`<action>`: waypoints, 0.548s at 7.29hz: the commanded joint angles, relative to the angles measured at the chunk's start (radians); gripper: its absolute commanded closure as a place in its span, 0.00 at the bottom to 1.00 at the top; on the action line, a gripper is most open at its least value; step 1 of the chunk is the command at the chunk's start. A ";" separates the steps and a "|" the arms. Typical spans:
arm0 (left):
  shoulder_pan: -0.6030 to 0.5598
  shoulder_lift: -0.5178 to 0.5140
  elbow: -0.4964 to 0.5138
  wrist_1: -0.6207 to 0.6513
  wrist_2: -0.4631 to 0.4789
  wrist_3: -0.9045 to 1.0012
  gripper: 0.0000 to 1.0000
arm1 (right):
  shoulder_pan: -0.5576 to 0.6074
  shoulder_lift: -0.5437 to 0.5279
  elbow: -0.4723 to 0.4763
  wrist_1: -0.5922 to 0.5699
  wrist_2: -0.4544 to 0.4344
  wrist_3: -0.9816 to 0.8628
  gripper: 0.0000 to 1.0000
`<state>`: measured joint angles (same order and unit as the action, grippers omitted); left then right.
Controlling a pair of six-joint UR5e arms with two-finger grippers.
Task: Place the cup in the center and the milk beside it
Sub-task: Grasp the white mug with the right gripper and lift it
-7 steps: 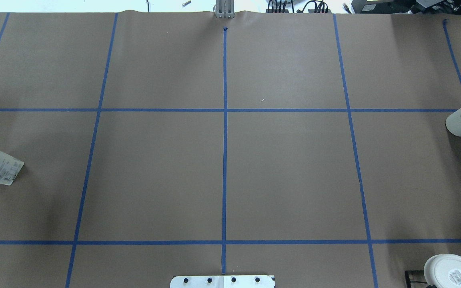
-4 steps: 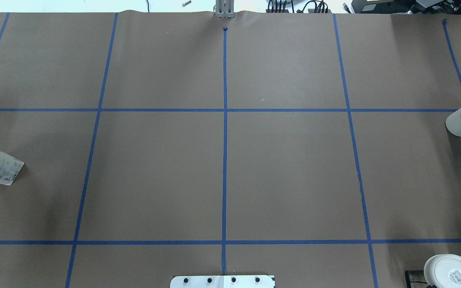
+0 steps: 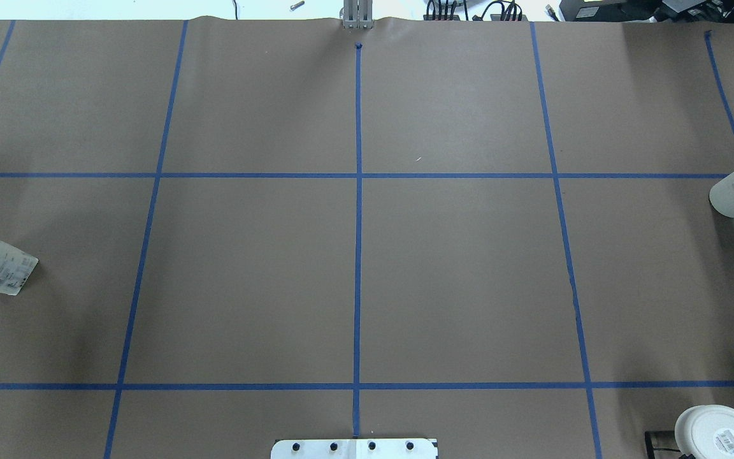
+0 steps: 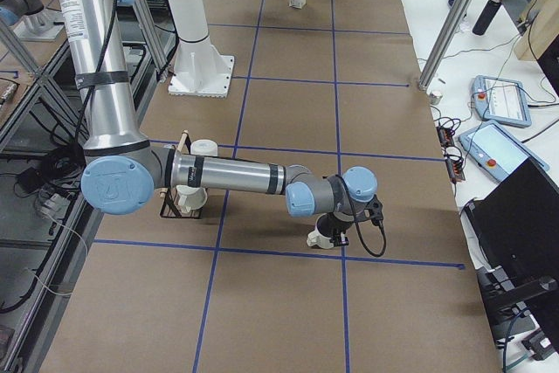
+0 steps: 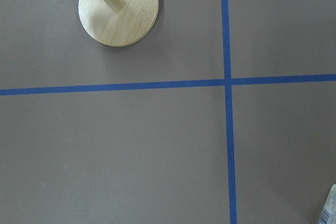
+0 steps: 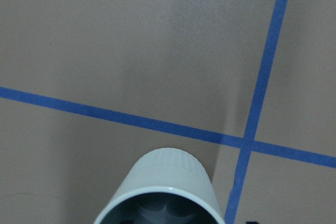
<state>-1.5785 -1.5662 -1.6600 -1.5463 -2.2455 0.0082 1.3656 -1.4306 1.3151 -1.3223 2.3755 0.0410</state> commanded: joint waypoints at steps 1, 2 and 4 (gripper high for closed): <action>0.000 0.000 -0.006 0.000 0.000 -0.001 0.01 | 0.003 -0.010 0.006 0.002 0.030 -0.007 1.00; 0.000 0.000 -0.004 0.000 0.000 -0.001 0.01 | 0.032 0.008 0.012 -0.006 0.098 -0.006 1.00; 0.000 0.000 -0.003 0.000 0.000 0.001 0.01 | 0.055 0.089 0.047 -0.043 0.154 0.008 1.00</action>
<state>-1.5785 -1.5662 -1.6647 -1.5462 -2.2457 0.0079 1.4090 -1.3909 1.3428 -1.3386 2.5005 0.0430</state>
